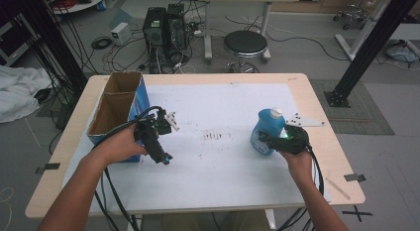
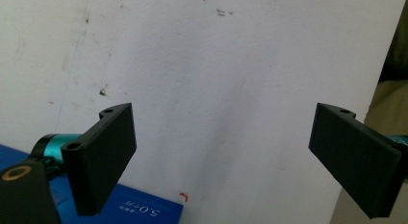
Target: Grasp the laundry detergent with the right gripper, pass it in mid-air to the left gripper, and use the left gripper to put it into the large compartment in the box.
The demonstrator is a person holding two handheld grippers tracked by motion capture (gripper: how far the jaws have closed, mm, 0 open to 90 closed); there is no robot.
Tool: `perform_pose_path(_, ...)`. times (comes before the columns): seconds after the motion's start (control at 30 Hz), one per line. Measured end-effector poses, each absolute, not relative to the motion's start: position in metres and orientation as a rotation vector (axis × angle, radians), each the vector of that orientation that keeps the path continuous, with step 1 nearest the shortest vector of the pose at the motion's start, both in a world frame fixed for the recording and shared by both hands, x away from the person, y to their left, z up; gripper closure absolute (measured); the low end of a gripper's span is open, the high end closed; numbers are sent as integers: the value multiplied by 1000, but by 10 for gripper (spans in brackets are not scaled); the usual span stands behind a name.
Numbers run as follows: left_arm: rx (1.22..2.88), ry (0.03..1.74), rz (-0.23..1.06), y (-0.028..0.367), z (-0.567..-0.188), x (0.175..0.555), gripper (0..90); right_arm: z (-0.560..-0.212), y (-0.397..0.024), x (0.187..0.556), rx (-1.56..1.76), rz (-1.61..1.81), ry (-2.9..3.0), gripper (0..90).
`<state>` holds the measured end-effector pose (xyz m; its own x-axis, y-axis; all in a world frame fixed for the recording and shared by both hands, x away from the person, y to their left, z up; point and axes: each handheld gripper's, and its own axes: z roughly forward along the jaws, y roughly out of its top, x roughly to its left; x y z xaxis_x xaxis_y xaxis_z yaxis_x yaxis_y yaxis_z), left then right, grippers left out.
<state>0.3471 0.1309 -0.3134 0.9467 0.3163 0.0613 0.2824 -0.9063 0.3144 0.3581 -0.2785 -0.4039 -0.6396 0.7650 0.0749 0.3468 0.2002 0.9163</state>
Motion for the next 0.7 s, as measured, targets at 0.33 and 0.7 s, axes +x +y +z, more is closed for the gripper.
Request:
perform_pose_path(0.33,2798,437,156,130,-314,348,93,-403,-279,357,1011,1436,2067,383)
perform_pose_path(0.7,2792,439,158,130,-315,347,93,-401,-277,353,974,1399,2047,444)
